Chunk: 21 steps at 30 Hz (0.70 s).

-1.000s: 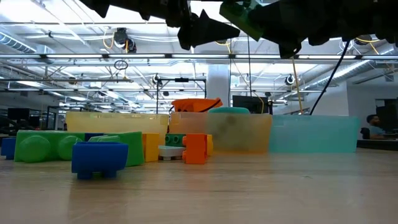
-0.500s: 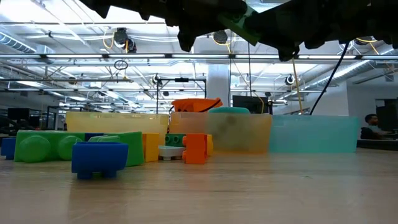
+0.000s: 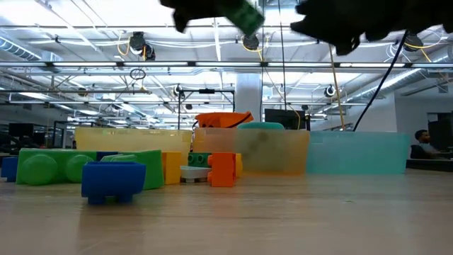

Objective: Pick & Place Toys
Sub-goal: Put the bottom green game piece into the yellow bin

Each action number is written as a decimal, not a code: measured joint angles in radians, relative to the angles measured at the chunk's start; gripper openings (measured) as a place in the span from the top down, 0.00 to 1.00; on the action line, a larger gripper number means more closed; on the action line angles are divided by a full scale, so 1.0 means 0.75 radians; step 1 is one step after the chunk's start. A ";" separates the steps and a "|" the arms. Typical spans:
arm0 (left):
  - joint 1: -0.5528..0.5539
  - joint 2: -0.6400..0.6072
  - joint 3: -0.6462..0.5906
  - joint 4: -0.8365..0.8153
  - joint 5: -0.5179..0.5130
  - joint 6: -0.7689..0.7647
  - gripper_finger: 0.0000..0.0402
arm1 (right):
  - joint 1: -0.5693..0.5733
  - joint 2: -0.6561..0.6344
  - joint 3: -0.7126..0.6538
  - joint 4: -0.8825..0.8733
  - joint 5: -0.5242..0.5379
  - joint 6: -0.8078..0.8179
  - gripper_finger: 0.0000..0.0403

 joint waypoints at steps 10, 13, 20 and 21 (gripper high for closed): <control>-0.016 -0.312 -0.130 -0.452 -0.549 -0.236 0.76 | 0.075 -0.077 0.000 -0.041 -0.008 -0.008 0.46; 0.023 -0.379 -0.266 -0.450 -0.599 -0.358 0.76 | 0.067 -0.077 0.000 -0.044 -0.008 0.050 0.46; 0.168 -0.450 -0.621 -0.387 -0.642 -0.685 0.76 | 0.030 -0.077 0.000 -0.087 -0.013 0.194 0.46; 0.187 -0.450 -0.663 -0.365 -0.647 -0.714 0.76 | 0.026 -0.077 0.000 -0.100 -0.014 0.210 0.46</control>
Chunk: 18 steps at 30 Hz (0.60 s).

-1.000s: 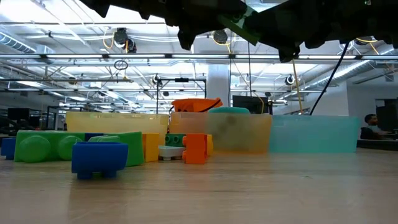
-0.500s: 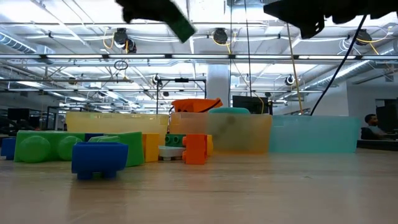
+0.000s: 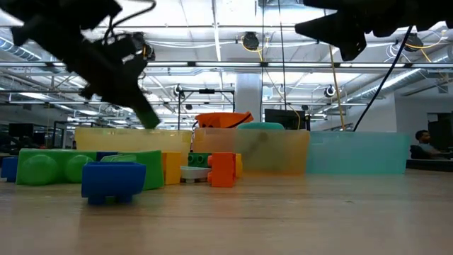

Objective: Pick & Place Toys
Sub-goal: Put the bottom green game piece into the yellow bin, then put the top dark blue game piece into the yellow bin

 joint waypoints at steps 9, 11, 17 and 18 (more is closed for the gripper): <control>0.128 0.000 -0.135 0.067 0.009 -0.123 0.50 | -0.016 0.000 0.000 -0.032 0.000 0.031 0.45; 0.132 0.000 -0.135 0.083 0.021 -0.090 0.44 | -0.016 0.000 0.000 -0.031 -0.001 0.031 0.45; 0.134 0.000 -0.135 0.144 0.086 -0.003 0.32 | -0.015 0.001 0.000 -0.012 -0.002 0.031 0.44; 0.134 -0.001 -0.135 0.146 0.105 -0.003 0.31 | -0.015 0.001 0.000 -0.012 -0.005 0.031 0.44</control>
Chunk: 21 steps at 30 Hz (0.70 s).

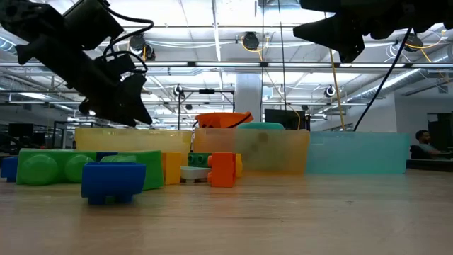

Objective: Pick & Place Toys
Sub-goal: Put the top dark blue game piece into the yellow bin

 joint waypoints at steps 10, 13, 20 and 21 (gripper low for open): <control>-0.010 0.000 0.000 0.242 0.534 0.081 0.30 | -0.009 0.005 0.000 -0.020 -0.031 0.000 0.42; -0.059 -0.024 0.000 0.283 0.695 0.072 0.32 | -0.009 0.005 0.000 -0.021 -0.031 0.000 0.43; -0.373 -0.154 0.001 0.244 0.663 0.106 0.36 | -0.009 0.005 0.000 -0.040 -0.031 0.000 0.43; -0.436 -0.175 0.007 0.232 0.612 0.118 0.37 | -0.009 0.005 0.000 -0.043 -0.031 0.000 0.43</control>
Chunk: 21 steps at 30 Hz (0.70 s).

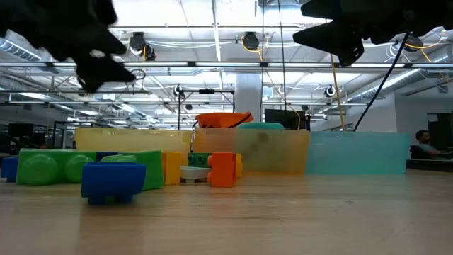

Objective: Pick & Place Toys
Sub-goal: Put the top dark blue game piece into the yellow bin

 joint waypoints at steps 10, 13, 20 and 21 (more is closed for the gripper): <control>-0.431 0.177 0.441 -0.990 -0.314 -0.511 0.54 | 0.000 0.000 0.000 -0.007 0.000 -0.001 0.44; -0.452 0.286 0.488 -1.128 -0.246 -0.687 0.60 | 0.000 0.000 0.000 -0.007 0.000 -0.004 0.44; -0.414 0.509 0.461 -1.185 -0.132 -0.729 0.68 | 0.000 0.000 0.000 -0.007 0.000 -0.001 0.44; -0.403 0.528 0.460 -1.184 -0.124 -0.734 0.69 | 0.000 0.000 0.000 -0.007 0.000 -0.001 0.44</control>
